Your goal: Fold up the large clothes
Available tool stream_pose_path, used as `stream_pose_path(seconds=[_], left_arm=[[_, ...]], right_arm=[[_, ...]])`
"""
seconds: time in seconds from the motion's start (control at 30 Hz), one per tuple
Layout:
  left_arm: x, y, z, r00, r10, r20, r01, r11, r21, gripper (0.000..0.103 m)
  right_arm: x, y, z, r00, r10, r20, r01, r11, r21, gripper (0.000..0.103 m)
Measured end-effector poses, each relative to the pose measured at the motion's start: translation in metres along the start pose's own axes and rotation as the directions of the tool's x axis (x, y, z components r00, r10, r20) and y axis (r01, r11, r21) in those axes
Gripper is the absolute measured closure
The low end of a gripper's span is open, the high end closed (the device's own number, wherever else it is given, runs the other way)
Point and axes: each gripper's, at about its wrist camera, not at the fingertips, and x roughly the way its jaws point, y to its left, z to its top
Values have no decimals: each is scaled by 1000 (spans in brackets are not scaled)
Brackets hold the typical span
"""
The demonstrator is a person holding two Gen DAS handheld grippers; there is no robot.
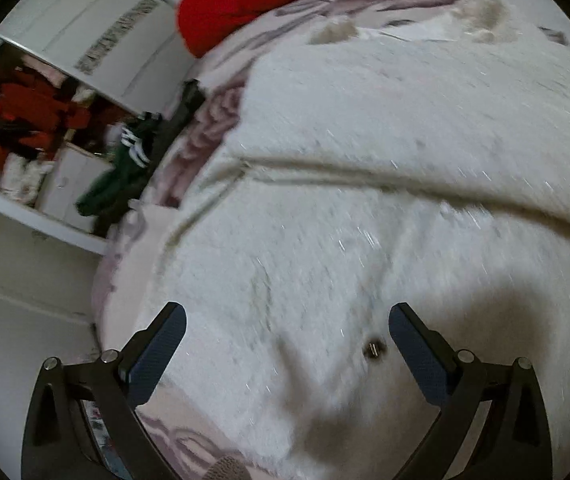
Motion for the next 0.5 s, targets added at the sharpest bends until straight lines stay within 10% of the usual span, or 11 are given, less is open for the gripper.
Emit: stream_pose_path(seconds=[0.3,0.33,0.37,0.5], left_arm=[[10,-7,29,997,61,36,-60,998,-19,0],[6,-12,28,997,62,41,-62,998,-7,0],[5,-15,25,997,62,47,-62,998,8,0],[-4,-27,15,997,60,53,-63,997,47,0]], right_arm=[[83,-26,22,950,247,-191,-180,934,307,38],[87,-23,19,944,257,-204,-189,934,303,76],[88,-15,15,955,210,-210,-151,951,269,93],[46,26,11,1000,-6,-17,7,998,58,95]])
